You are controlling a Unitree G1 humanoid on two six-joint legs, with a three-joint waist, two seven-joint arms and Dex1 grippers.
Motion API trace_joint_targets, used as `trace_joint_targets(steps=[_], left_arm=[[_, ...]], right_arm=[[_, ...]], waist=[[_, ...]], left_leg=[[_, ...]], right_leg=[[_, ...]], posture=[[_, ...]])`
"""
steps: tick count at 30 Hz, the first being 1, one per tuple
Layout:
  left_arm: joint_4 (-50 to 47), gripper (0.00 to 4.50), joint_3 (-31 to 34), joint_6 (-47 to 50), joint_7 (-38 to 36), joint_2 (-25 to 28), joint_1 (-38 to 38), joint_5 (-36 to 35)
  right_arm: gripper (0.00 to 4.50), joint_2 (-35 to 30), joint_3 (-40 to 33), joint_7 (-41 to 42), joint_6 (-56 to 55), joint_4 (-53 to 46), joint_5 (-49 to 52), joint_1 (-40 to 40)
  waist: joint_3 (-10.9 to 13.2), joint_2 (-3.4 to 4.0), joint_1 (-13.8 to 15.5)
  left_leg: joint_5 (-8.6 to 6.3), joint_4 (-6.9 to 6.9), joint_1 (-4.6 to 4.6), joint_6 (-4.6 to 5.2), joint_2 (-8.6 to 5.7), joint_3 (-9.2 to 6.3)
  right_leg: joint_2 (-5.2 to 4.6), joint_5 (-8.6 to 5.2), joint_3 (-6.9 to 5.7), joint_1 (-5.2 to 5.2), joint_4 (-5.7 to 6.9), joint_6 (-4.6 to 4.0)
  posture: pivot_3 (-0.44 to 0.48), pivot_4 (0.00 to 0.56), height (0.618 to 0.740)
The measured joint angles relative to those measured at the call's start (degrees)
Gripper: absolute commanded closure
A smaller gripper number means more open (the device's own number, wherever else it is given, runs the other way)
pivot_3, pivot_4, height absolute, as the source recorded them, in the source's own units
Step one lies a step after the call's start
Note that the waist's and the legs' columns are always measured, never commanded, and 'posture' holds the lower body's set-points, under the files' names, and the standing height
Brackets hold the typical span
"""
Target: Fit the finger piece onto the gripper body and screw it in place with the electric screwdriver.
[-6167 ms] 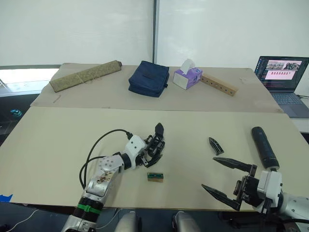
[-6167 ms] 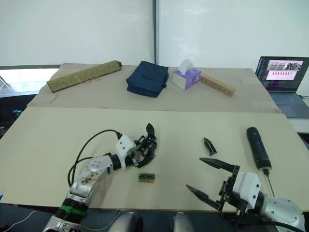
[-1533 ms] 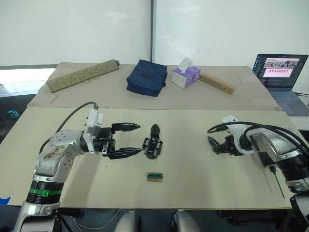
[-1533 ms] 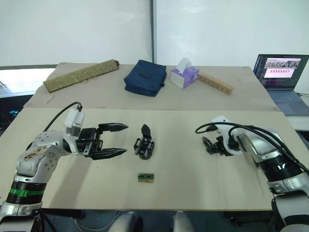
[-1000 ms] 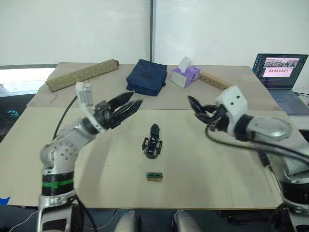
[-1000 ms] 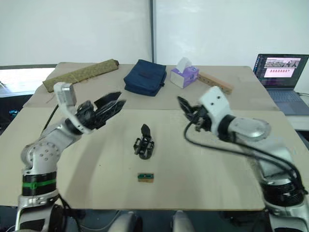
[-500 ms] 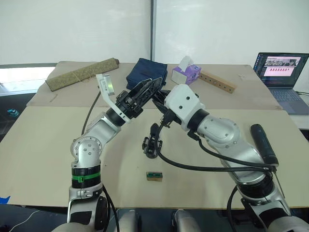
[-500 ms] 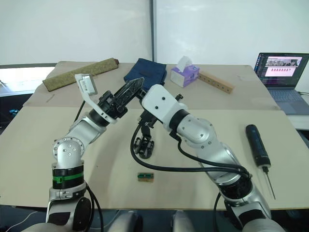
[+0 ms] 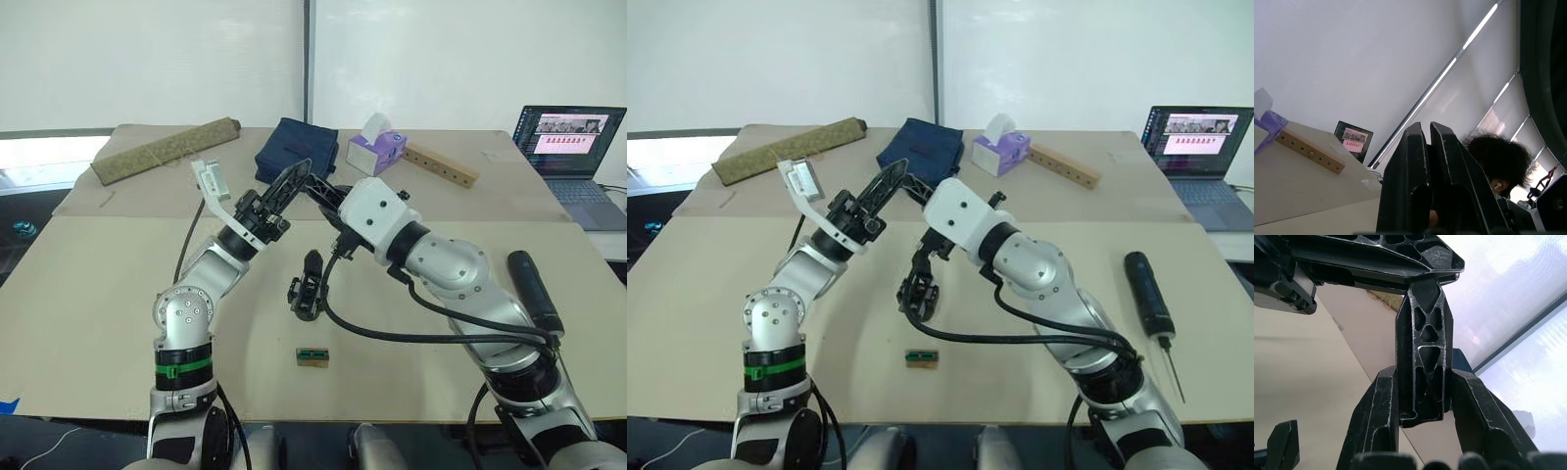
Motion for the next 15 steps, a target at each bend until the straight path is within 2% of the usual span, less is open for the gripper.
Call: trace_joint_targets(steps=[2, 5, 9, 13, 15], left_arm=[[0.0, 4.5, 0.1, -0.3, 0.4, -0.8, 0.0, 0.0], [0.7, 4.5, 0.3, -0.4, 0.7, -1.8, -0.8, -0.5], [4.6, 4.5, 1.3, -0.1, -2.4, 1.1, -4.9, -1.7], [10.6, 4.5, 1.5, 1.1, -9.7, 6.4, -8.7, -2.0], [12.9, 4.5, 1.5, 2.8, -12.6, 8.9, -9.7, -2.1]], right_arm=[[2.32, 0.3, -0.7, 0.2, -0.5, 0.0, 0.0, 0.4], [1.19, -0.6, -2.6, 1.5, -1.9, 0.0, 0.2, 0.4], [0.02, -4.2, -10.6, 8.7, -0.4, 0.2, 7.1, 0.4], [0.02, -13.0, -21.6, 24.5, 4.5, 1.1, 23.6, 0.8], [0.02, -15.5, -25.6, 28.7, 7.6, 1.8, 29.3, 0.7]], waist=[[0.0, 0.0, 0.0], [0.0, -0.01, 0.1], [0.0, -0.03, 0.1], [0.0, -0.03, 0.1], [0.0, -0.04, 0.0]], left_leg=[[0.0, 0.0, 0.01, 0.0, -0.01, 0.0], [0.0, 0.01, 0.0, 0.0, -0.03, 0.0], [0.0, 0.01, -0.01, 0.01, -0.04, 0.0], [-0.02, -0.01, 0.0, 0.06, -0.01, 0.0], [-0.03, -0.01, 0.03, 0.08, 0.03, -0.01]], right_leg=[[0.01, 0.0, 0.0, 0.01, 0.0, 0.0], [0.01, 0.0, -0.01, 0.02, -0.02, 0.0], [0.03, 0.0, -0.03, 0.04, -0.04, 0.0], [0.05, 0.0, -0.06, 0.09, -0.16, 0.0], [0.08, 0.0, -0.08, 0.15, -0.2, 0.0]], posture=[[0.0, 0.15, 0.74], [0.0, 0.15, 0.74], [0.0, 0.15, 0.74], [0.0, 0.15, 0.74], [0.0, 0.15, 0.74]])
